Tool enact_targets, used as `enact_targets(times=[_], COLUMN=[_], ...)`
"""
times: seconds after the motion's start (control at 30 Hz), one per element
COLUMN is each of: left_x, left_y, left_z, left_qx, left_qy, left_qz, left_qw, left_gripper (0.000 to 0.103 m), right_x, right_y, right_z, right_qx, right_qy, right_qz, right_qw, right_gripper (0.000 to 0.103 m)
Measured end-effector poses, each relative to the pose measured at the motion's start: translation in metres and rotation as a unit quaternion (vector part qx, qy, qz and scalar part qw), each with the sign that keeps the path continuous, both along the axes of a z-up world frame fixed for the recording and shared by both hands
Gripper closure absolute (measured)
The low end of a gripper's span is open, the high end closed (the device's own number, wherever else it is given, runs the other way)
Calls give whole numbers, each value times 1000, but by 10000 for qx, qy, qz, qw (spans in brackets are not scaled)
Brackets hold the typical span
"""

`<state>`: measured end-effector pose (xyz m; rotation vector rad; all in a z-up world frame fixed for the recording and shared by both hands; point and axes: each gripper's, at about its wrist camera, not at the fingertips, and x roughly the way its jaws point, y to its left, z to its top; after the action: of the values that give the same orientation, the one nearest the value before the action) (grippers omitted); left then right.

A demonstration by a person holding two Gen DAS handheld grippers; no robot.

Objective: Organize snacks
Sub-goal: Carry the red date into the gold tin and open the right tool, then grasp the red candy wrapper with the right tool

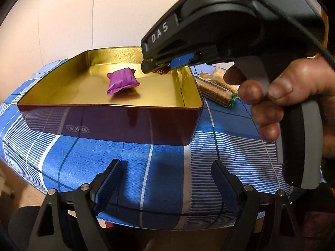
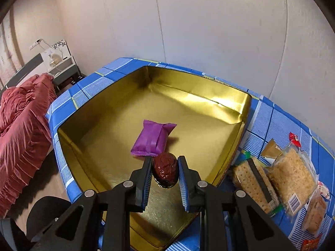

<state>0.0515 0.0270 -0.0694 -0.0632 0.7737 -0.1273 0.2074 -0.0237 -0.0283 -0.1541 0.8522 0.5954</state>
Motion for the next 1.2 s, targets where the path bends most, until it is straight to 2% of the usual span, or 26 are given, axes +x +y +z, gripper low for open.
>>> enact_targets(times=[0.13, 0.2, 0.23, 0.5, 0.8, 0.97, 1.1, 1.2], left_x=[0, 0, 0, 1, 2, 1, 0, -1], left_y=[-2, -2, -3, -7, -10, -17, -25, -37], left_z=[-1, -1, -1, -3, -4, -5, -3, 1], left_qx=[31, 35, 47, 172, 248, 264, 234, 258], left_qy=[-7, -10, -17, -53, -65, -65, -38, -74], left_qz=[5, 5, 0, -32, -60, -248, -438, -665], left_qw=[10000, 10000, 10000, 9998, 9997, 9993, 9988, 9974], left_gripper=[15, 15, 15, 12, 11, 11, 11, 11], right_x=[3, 5, 6, 2, -20, -37, -53, -65], right_y=[3, 2, 1, -14, -67, -131, -192, -236], right_z=[-6, -7, -8, -4, 15, 7, -9, -19], right_qx=[-39, -42, -9, 235, 762, 895, 884, 932], right_qy=[57, 94, 108, 25, -238, -205, -76, 40], right_qz=[7, -14, -30, -233, -813, -1599, -2458, -3080], right_qw=[10000, 9999, 9999, 9994, 9935, 9829, 9653, 9468], right_gripper=[79, 71, 70, 70, 70, 70, 70, 70])
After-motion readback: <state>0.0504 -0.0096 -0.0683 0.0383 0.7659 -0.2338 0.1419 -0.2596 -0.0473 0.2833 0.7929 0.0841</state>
